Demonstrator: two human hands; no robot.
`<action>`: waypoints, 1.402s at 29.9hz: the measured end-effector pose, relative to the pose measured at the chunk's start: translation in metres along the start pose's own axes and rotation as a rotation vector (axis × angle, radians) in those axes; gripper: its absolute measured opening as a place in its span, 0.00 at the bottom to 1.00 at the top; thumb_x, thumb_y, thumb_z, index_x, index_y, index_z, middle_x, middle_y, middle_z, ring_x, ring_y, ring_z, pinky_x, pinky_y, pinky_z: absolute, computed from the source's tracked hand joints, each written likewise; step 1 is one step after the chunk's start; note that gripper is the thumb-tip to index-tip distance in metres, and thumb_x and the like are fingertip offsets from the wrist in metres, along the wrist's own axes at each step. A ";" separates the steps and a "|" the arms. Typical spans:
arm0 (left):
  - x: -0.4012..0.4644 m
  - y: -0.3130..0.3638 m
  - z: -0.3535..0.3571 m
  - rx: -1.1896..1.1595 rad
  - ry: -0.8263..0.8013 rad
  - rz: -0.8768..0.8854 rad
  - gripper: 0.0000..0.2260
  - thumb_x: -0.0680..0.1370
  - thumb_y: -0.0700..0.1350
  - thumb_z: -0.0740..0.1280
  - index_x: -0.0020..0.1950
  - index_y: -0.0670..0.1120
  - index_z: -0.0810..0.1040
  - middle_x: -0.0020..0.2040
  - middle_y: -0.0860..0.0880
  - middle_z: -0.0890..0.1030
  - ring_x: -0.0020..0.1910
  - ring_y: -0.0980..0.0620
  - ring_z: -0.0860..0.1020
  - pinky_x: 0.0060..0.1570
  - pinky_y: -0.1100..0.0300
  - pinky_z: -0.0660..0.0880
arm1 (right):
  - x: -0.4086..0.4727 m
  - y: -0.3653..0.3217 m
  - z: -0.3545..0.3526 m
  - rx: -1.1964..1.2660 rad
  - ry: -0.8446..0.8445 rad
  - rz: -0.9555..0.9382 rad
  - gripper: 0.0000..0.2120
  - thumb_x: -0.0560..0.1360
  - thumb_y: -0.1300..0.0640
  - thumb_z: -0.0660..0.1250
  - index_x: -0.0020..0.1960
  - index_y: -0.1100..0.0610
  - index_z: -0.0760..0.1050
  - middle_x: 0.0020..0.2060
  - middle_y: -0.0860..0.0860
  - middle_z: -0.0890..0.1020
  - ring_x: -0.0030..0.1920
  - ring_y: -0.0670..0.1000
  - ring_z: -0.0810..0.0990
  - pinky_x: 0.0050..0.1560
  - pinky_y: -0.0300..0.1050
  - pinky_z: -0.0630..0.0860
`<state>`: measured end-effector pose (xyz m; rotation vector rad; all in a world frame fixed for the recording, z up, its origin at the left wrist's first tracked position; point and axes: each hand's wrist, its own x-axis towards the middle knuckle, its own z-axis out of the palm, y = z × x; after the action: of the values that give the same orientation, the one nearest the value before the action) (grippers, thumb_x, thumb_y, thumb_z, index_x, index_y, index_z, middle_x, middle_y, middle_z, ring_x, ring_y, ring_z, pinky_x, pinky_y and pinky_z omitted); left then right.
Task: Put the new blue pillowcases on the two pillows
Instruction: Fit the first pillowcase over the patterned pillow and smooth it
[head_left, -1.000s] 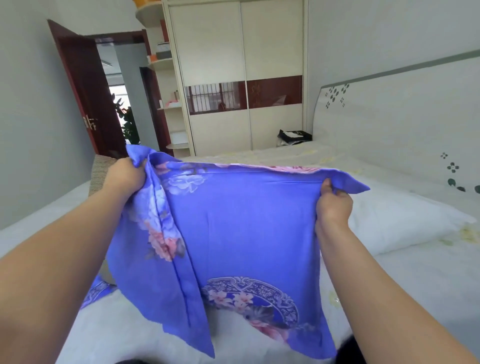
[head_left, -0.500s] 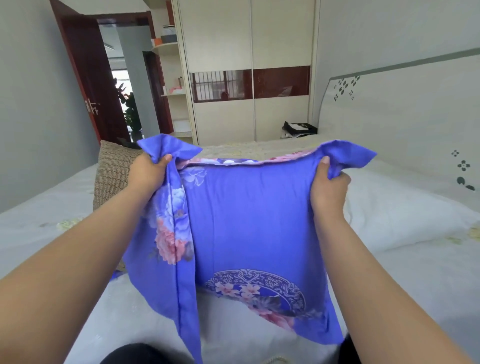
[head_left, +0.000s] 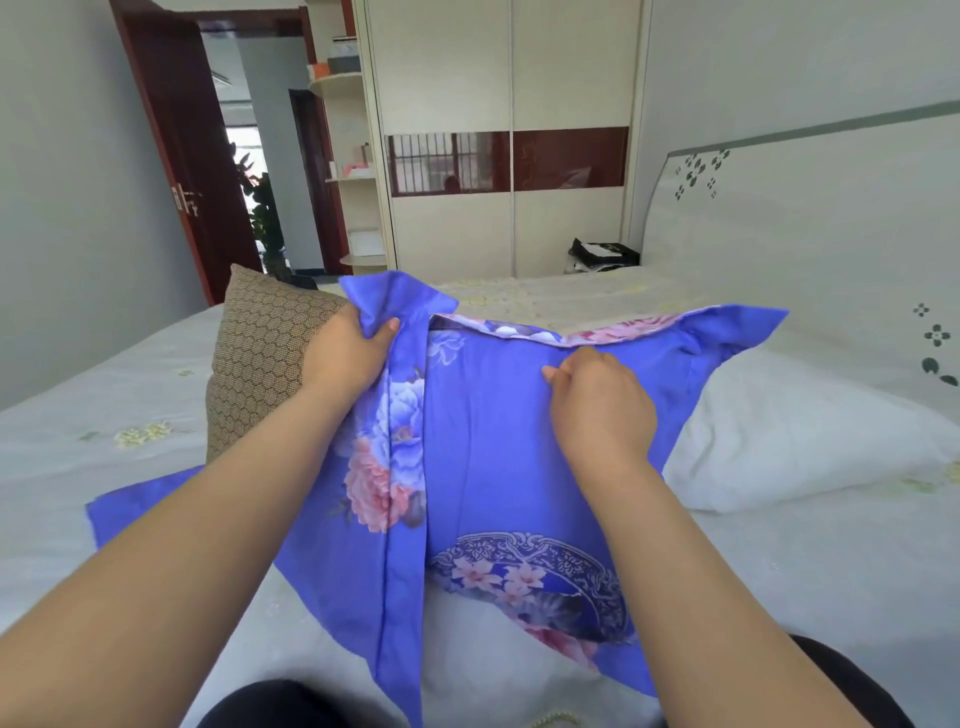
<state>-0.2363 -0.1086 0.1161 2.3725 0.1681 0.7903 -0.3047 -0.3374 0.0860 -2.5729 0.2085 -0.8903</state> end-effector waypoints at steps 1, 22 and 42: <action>-0.004 0.001 0.002 0.008 0.012 0.029 0.16 0.78 0.55 0.63 0.53 0.42 0.73 0.51 0.41 0.79 0.52 0.39 0.76 0.44 0.54 0.67 | 0.000 -0.004 -0.002 0.017 0.011 0.004 0.15 0.80 0.48 0.57 0.56 0.58 0.72 0.54 0.55 0.78 0.55 0.58 0.75 0.40 0.46 0.63; -0.028 0.008 0.040 0.055 -0.013 0.116 0.11 0.79 0.50 0.60 0.52 0.42 0.68 0.48 0.37 0.79 0.48 0.35 0.77 0.40 0.53 0.64 | -0.024 -0.004 -0.001 -0.025 -0.199 0.149 0.21 0.78 0.45 0.62 0.62 0.60 0.67 0.59 0.57 0.74 0.58 0.59 0.75 0.50 0.48 0.71; -0.037 0.004 0.053 0.013 -0.137 0.076 0.10 0.80 0.44 0.58 0.55 0.38 0.68 0.52 0.34 0.78 0.52 0.34 0.75 0.46 0.49 0.69 | -0.010 -0.018 0.047 0.253 -0.204 -0.059 0.13 0.81 0.52 0.57 0.54 0.61 0.74 0.55 0.57 0.77 0.56 0.58 0.75 0.49 0.48 0.69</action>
<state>-0.2356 -0.1513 0.0670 2.4477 0.0260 0.6599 -0.2831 -0.3031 0.0544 -2.4204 -0.0378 -0.6238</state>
